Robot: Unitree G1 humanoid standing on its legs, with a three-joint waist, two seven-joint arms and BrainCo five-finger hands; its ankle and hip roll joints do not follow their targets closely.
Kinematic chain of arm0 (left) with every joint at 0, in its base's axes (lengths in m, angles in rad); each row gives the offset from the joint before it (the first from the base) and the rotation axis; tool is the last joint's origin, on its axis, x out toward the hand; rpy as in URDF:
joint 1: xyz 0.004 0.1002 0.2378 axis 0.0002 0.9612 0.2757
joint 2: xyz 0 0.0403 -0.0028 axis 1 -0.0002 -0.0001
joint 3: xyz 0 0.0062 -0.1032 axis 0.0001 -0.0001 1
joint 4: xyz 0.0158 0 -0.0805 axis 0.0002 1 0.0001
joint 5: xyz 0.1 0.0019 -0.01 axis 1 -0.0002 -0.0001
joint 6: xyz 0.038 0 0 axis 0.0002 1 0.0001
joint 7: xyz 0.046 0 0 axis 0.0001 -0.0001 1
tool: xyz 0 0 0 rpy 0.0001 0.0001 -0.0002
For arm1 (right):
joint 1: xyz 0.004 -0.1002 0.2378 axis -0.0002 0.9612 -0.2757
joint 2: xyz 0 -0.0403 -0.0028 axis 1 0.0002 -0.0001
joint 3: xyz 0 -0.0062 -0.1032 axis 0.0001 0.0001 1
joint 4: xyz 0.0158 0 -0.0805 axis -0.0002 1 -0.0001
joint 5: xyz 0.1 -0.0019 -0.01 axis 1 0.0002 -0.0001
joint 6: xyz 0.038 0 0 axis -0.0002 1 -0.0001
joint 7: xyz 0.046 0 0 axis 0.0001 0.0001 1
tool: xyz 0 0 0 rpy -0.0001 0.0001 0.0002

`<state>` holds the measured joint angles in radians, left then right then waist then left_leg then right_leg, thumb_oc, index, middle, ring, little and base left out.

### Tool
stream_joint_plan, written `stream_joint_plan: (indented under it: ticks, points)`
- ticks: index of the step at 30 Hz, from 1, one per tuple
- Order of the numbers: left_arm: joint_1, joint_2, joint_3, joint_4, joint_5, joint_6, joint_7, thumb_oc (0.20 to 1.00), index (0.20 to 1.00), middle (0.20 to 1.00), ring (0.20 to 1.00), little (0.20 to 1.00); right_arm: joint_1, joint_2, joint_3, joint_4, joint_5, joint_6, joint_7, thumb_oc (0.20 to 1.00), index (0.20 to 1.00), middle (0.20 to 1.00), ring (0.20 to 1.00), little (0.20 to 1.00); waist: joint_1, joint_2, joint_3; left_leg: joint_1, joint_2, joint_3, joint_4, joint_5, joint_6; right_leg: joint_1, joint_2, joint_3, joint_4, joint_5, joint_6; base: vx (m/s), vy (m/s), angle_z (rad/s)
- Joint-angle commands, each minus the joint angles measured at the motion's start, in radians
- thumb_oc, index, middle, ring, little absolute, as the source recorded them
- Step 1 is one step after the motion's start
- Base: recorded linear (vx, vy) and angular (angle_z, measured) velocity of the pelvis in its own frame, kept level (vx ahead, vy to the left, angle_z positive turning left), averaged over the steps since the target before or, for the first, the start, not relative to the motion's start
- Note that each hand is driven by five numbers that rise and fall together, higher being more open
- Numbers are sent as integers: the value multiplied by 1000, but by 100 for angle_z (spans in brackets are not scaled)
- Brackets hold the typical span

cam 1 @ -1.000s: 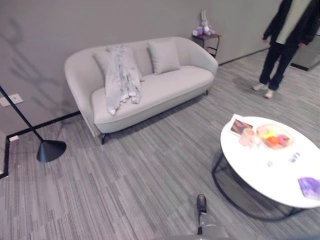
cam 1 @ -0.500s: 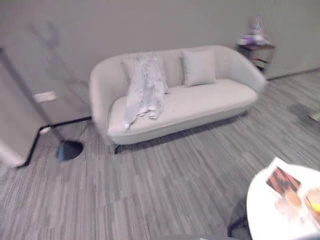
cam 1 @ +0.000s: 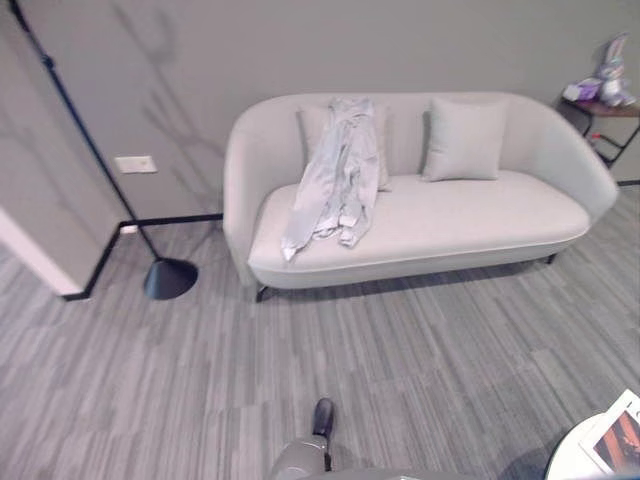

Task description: Hang the clothes on the sofa on the clothes rack.

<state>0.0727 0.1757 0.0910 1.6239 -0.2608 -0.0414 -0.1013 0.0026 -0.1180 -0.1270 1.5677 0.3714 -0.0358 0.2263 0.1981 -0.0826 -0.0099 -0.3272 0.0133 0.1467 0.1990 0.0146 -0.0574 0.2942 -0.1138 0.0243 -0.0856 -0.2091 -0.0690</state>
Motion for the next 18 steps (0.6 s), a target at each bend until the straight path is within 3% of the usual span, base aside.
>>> stream_joint_plan:
  ticks: [1, 2, 3, 4, 5, 6, 8, 9, 10, 11, 12, 13, 15, 17, 18]
  points:
    - [-1, -9, -28, 12, 33, -29, 9, 1000, 1000, 1000, 1000, 1000, 52, 73, -31, 54, -58, -6, 11, 1000, 1000, 1000, 1000, 1000, 28, 21, -125, 59, -6, -47, -230, 106, -2, 10, 11, 1, 160, 349, 74, 378, 139, -12]
    - [-1, -9, -28, 12, 33, -29, 9, 1000, 1000, 1000, 1000, 1000, 52, 73, -31, 54, -58, -6, 11, 1000, 1000, 1000, 1000, 1000, 28, 20, -124, 61, -8, -46, -230, 106, -1, 10, 10, 1, 163, 346, 74, 533, 242, 19]
    - [-22, -9, -45, -2, 36, -33, 14, 1000, 1000, 1000, 1000, 1000, 60, 78, -17, 37, -80, -3, 21, 1000, 1000, 1000, 1000, 1000, 9, 54, -127, 140, 0, -40, -240, 109, 2, -12, 9, -41, 356, 333, 60, 346, 169, 38]
    - [-22, -9, -45, -2, 36, -33, 14, 1000, 1000, 1000, 1000, 1000, 60, 78, -17, 37, -80, -3, 21, 1000, 1000, 1000, 1000, 1000, 9, 54, -127, 140, 0, -40, -241, 109, 2, -12, 10, -41, 356, 333, 60, 710, 355, 23]
    - [-57, -7, -86, -24, 48, -41, 19, 1000, 1000, 1000, 1000, 1000, 49, 65, 10, -13, -93, -2, 24, 1000, 1000, 1000, 1000, 1000, -20, 102, -96, 253, 15, -45, -257, 98, 10, -88, -5, -90, 583, 325, 42, 489, 282, -34]
    - [-83, 2, -120, -37, 59, -45, 25, 1000, 1000, 1000, 1000, 1000, 39, 65, 24, -34, -106, -10, 19, 1000, 1000, 1000, 1000, 1000, -34, 132, -70, 299, 33, -49, -263, 91, 16, -158, -13, -114, 697, 301, 30, 592, 351, -75]
    - [-135, 4, -214, -63, 104, -55, 43, 1000, 1000, 1000, 1000, 1000, 15, 76, 51, -66, -121, -22, 3, 1000, 1000, 1000, 1000, 1000, -68, 159, -14, 373, 44, -60, -278, 80, 17, -278, 17, -105, 775, 250, 30, 347, 191, -59]
    - [-166, -14, -292, -83, 138, -62, 51, 1000, 1000, 1000, 1000, 1000, 13, 94, 84, -79, -137, -29, 0, 1000, 1000, 1000, 1000, 1000, -107, 162, 19, 415, 25, -86, -281, 79, 18, -381, 98, -79, 702, 255, 36, 272, 92, -10]
    - [-167, -14, -292, -83, 138, -62, 52, 1000, 1000, 1000, 1000, 1000, 13, 95, 84, -80, -136, -29, -1, 1000, 1000, 1000, 1000, 1000, -110, 156, 26, 422, 18, -87, -279, 75, 19, -375, 91, -79, 712, 244, 38, 533, 27, 32]
    - [-164, -31, -360, -101, 178, -43, 39, 1000, 1000, 1000, 1000, 1000, -238, -88, 188, -32, -118, 49, 20, 1000, 1000, 1000, 1000, 1000, -123, 134, 17, 467, -10, -140, -277, 73, 20, -381, 105, -62, 526, 250, 53, 360, -15, 38]
    - [-167, -33, -358, -101, 179, -42, 39, 1000, 1000, 1000, 1000, 1000, -242, -90, 188, -30, -118, 49, 21, 1000, 1000, 1000, 1000, 1000, -128, 138, 23, 470, -8, -144, -277, 74, 19, -373, 107, -67, 519, 254, 52, 486, -27, 39]
    - [-193, -41, -373, -112, 141, -73, 48, 1000, 1000, 1000, 1000, 1000, -101, 81, 147, -46, -129, -9, -9, 1000, 1000, 1000, 1000, 1000, -140, 129, 44, 482, -20, -161, -273, 68, 23, -414, 106, -50, 404, 265, 60, 312, -9, 19]
    - [-180, -46, -410, -107, 162, -71, 38, 1000, 1000, 1000, 1000, 1000, -43, 88, 128, -49, -83, 3, 12, 1000, 1000, 1000, 1000, 1000, -185, 129, 56, 531, -21, -190, -283, 38, 31, -491, 108, -21, 193, 282, 65, 433, -5, 40]
    - [-190, -40, -431, -100, 177, -73, 45, 1000, 1000, 1000, 1000, 1000, -45, 78, 107, -35, -61, 8, 15, 1000, 1000, 1000, 1000, 1000, -206, 131, 60, 556, -16, -207, -286, 24, 37, -531, 110, -18, 109, 295, 70, 348, -14, 65]
    - [-206, -28, -446, -94, 181, -70, 49, 1000, 1000, 1000, 1000, 1000, -53, 80, 89, -27, -53, 8, 21, 1000, 1000, 1000, 1000, 1000, -224, 133, 71, 587, -1, -241, -286, 3, 46, -617, 98, -20, 31, 317, 83, 443, -42, 60]
